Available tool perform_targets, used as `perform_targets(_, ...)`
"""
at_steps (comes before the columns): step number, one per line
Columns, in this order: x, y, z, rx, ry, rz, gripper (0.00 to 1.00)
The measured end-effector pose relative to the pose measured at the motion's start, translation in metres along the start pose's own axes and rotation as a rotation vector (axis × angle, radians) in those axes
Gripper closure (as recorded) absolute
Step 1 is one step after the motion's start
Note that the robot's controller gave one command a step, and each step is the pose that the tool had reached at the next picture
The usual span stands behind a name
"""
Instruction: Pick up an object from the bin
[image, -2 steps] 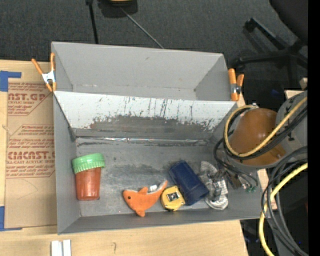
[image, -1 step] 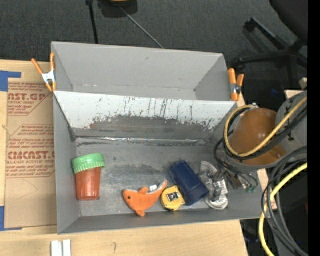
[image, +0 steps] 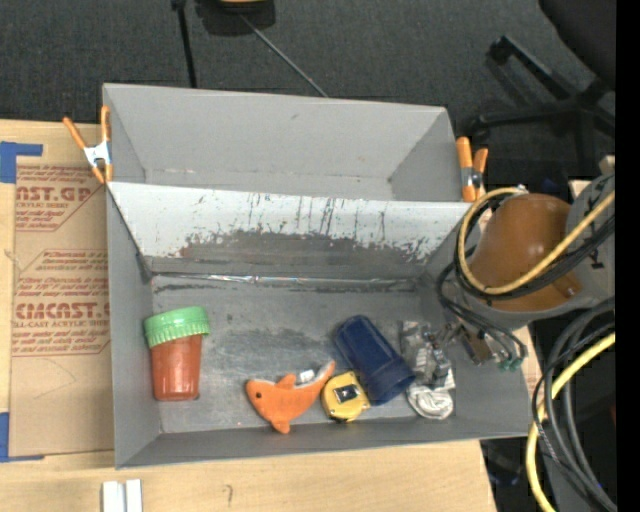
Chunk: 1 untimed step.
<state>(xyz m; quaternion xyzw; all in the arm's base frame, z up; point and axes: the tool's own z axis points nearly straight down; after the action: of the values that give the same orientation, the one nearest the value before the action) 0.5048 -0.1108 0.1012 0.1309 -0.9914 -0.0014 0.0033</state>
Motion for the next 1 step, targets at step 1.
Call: perform_targets(1,-0.0104,0.0174,0.0140,0.008,-0.008,-0.562,0.00)
